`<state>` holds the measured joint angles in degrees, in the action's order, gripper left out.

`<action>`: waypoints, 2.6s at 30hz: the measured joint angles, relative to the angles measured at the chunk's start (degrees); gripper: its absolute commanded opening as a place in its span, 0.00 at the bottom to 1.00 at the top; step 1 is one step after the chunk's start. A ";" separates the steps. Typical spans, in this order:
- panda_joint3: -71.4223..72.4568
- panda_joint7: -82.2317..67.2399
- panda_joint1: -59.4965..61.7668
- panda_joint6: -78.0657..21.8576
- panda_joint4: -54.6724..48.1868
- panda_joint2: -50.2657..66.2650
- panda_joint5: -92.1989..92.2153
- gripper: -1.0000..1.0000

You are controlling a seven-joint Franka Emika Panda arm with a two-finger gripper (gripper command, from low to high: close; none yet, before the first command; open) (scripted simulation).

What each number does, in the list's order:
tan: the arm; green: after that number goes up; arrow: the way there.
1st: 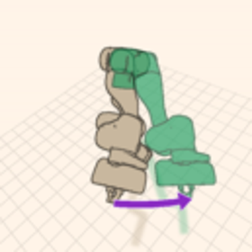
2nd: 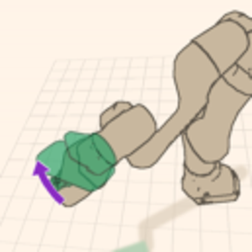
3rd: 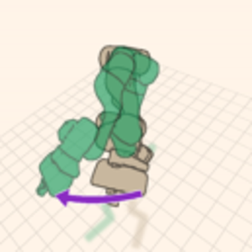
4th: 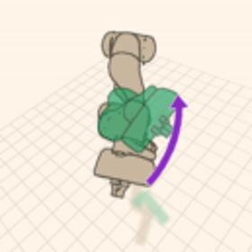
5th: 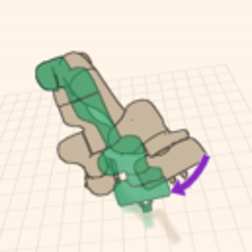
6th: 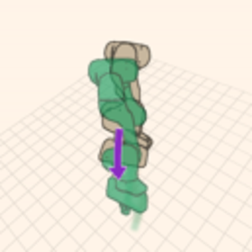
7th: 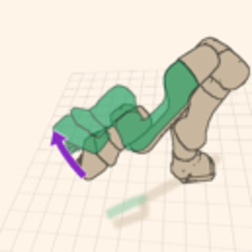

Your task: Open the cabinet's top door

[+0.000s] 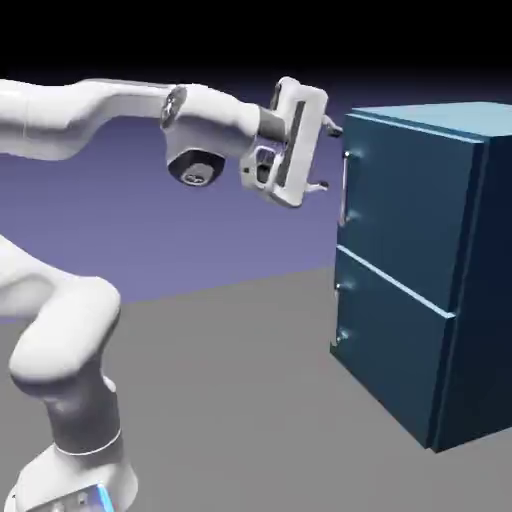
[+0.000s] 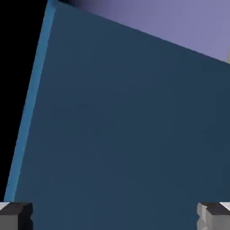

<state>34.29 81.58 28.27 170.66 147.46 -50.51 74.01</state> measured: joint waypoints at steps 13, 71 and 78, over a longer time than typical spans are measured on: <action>15.01 17.13 12.67 -1.46 -5.93 -7.81 32.40 0.50; 10.97 11.40 2.16 -25.64 3.66 3.96 86.75 0.00; -0.90 -5.54 -10.37 -19.30 0.45 13.69 91.99 0.00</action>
<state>33.38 76.04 17.89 151.37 147.91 -36.82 166.00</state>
